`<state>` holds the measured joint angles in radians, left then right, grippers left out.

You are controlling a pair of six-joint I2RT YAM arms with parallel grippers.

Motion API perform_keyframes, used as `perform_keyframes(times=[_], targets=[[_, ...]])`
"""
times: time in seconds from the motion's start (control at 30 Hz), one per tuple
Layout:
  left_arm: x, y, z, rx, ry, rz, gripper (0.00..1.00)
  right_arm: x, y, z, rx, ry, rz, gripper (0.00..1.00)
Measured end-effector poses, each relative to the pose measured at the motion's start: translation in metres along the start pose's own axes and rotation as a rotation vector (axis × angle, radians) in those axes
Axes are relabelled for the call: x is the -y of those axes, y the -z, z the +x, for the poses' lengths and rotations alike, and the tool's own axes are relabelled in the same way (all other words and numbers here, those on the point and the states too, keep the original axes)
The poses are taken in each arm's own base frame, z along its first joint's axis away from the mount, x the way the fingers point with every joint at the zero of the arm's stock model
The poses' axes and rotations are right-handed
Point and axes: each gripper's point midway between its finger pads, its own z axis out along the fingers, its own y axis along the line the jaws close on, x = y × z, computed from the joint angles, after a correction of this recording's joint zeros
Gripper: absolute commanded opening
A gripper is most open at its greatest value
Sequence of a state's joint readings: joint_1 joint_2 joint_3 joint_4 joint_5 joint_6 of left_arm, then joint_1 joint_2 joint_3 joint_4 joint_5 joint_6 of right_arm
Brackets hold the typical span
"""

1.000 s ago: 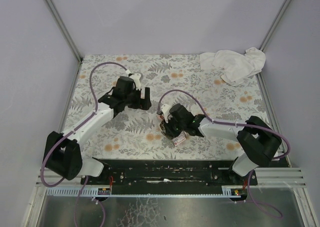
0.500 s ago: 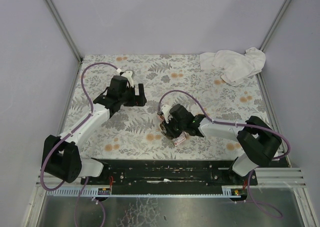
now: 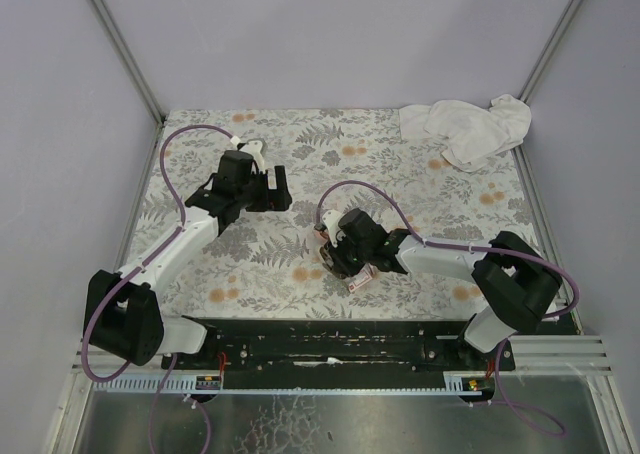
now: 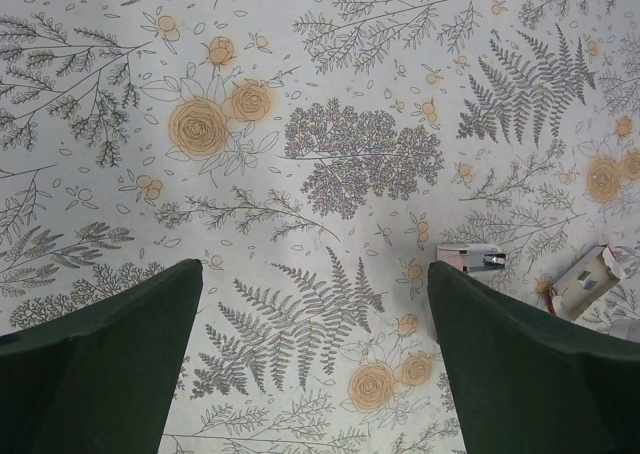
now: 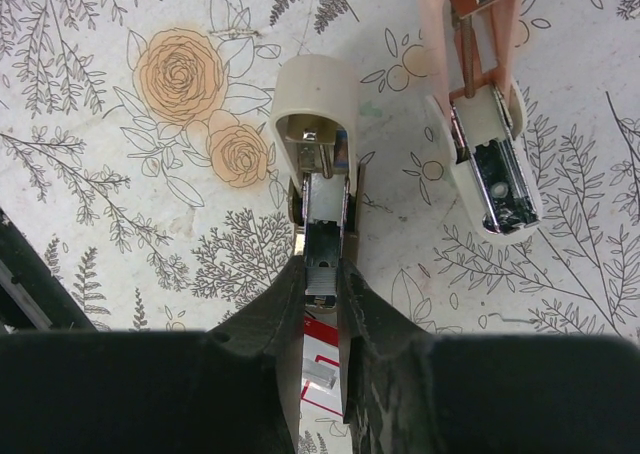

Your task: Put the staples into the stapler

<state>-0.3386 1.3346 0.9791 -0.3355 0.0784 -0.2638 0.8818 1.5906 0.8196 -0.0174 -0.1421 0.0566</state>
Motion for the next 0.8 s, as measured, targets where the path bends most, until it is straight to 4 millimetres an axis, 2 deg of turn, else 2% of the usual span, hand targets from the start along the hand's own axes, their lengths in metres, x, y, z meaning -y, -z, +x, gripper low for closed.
perform_keyframes(times=[0.37, 0.8], targets=[[-0.0003, 0.0001, -0.0003, 0.000, 0.007, 0.001, 0.94, 0.0049, -0.0003, 0.0017, -0.006, 0.004, 0.026, 0.22], [-0.0004, 0.0001, -0.0004, 0.000, 0.010, 0.003, 0.94, 0.0052, 0.0003, 0.0067, -0.026, 0.005, 0.028, 0.39]])
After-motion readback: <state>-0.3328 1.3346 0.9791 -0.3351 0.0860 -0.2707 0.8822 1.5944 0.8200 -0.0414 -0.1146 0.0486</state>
